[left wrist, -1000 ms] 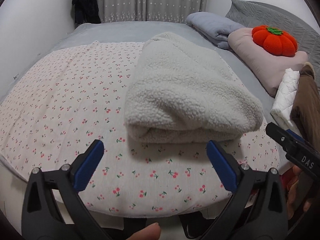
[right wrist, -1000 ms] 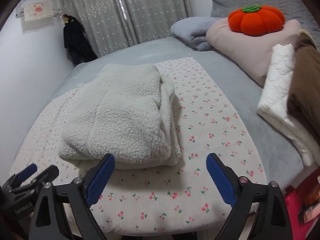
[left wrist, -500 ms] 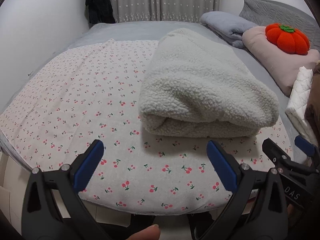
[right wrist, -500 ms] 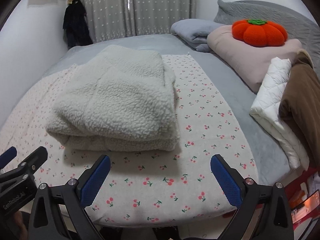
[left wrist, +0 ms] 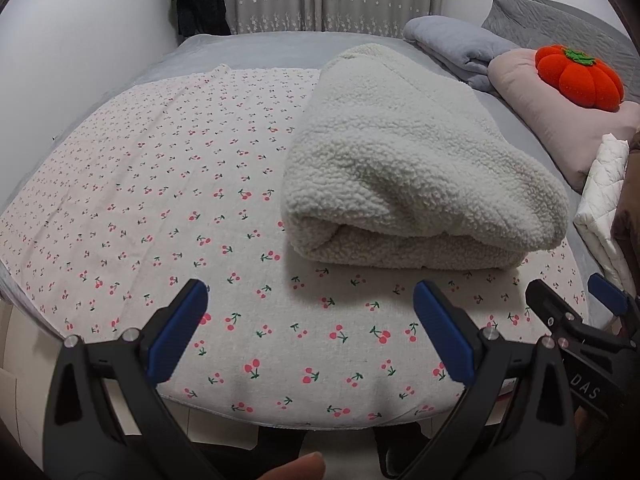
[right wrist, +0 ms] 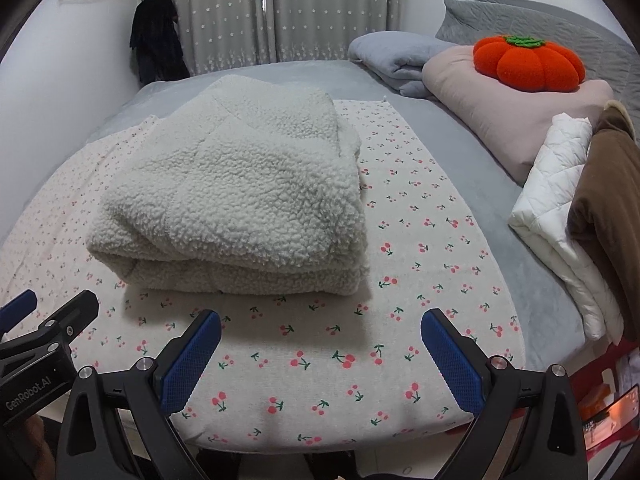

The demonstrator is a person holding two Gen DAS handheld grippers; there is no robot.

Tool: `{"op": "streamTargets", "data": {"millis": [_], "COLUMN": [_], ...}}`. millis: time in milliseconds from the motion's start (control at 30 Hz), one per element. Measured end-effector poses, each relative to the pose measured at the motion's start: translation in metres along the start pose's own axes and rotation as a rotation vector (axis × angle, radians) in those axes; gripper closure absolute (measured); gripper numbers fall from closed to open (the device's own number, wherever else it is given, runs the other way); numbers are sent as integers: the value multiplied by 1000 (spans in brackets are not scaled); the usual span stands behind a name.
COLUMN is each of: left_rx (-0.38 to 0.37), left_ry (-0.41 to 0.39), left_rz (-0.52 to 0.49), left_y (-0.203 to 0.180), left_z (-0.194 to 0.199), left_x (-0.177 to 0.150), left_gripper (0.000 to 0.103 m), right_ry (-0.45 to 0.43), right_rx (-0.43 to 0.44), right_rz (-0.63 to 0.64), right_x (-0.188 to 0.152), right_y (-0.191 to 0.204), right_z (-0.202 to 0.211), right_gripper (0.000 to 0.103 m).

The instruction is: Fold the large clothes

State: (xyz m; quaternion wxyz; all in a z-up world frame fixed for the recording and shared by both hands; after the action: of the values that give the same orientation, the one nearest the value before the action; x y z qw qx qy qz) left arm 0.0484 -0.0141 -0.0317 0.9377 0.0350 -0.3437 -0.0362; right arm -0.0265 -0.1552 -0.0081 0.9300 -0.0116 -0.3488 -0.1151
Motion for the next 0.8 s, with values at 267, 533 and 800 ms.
{"op": "streamTargets", "data": {"millis": [267,533,800], "left_rx": [-3,-8,-8], "left_ry": [2,4,4], "left_rz": [-9,-17,-17], "left_y": [-2,-3,-5], "left_z": [0,1,2], "left_x": [-1,-2,-3], "left_gripper": [1,1,1], "right_ry": [2,4,4], "right_rx": [-1,-2,-5], "right_rz": [-1,1,1], "right_x": [0,0,-1], "right_y": [1,0,0], "right_z": [0,-1,-1], "right_gripper": [1,1,1]}}
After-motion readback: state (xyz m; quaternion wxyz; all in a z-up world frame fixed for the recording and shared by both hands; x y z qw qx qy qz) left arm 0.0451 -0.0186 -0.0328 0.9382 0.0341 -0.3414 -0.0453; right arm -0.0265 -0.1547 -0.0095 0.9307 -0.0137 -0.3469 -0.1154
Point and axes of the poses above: each gripper's, at about its wrist camera, not at the fingertips, and z roughly against the way its jaws point, y to its left, x to its top, the point moved 3 cm from there along -z, roughly the way its jaws point, and after that the axes turned 7 degrees about x, right-handed, at the moved point
